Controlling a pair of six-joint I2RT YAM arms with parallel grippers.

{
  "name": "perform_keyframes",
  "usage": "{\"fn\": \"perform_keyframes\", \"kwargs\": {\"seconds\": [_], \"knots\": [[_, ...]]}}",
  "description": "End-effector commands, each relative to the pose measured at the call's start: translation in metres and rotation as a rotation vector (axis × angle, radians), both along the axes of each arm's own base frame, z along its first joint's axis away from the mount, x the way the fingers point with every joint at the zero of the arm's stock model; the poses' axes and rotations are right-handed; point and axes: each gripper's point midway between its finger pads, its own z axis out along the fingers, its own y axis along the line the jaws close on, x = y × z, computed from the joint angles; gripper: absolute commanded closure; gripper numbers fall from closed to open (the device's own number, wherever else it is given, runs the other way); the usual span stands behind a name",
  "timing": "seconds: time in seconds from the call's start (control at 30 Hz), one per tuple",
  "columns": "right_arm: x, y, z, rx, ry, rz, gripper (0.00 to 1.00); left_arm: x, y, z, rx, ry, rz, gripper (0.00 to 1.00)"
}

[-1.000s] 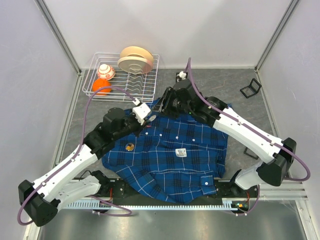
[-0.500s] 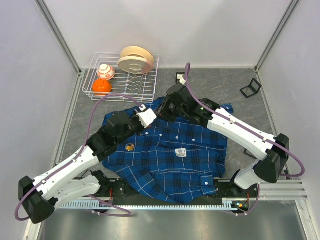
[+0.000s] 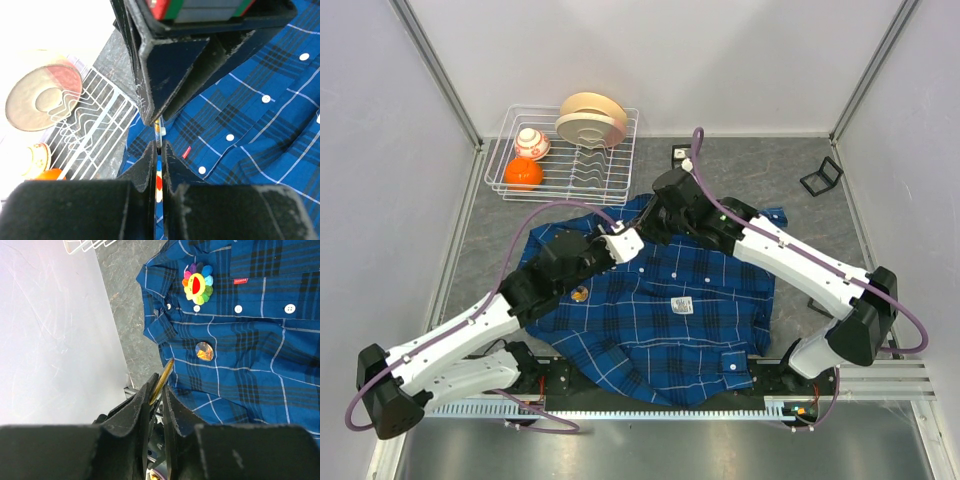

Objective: Remove the brooch from the garment
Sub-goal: Pass from the left arm to the right, then place the brooch in the brooch box.

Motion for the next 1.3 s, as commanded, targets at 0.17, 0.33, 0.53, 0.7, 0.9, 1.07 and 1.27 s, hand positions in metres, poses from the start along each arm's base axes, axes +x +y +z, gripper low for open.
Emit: {"fn": "perform_keyframes", "kwargs": {"seconds": [0.17,0.33,0.53,0.7,0.9,1.07,1.27], "knots": [[0.006,0.000,0.001,0.023,-0.025,-0.036,1.00,-0.001,-0.008,0.010,0.020,-0.072,-0.026,0.98],[0.007,-0.006,0.001,0.068,-0.067,-0.038,1.00,-0.001,-0.010,0.012,-0.027,-0.029,0.000,0.81],[0.027,-0.052,-0.010,0.019,-0.135,-0.098,1.00,-0.011,-0.013,0.032,-0.190,0.091,0.020,0.39],[0.066,-0.163,-0.038,-0.185,-0.273,-0.214,1.00,-0.022,-0.023,0.054,-0.449,0.279,-0.035,0.32],[0.109,-0.291,-0.064,-0.275,-0.352,-0.294,1.00,-0.021,-0.032,0.053,-0.646,0.506,-0.090,0.20],[0.160,-0.339,-0.064,-0.232,-0.526,-0.349,1.00,-0.007,-0.022,0.046,-0.704,0.564,-0.083,0.13],[0.241,-0.272,-0.092,-0.133,-0.587,-0.107,1.00,-0.002,-0.018,0.035,-0.678,0.530,-0.041,0.13]]}}
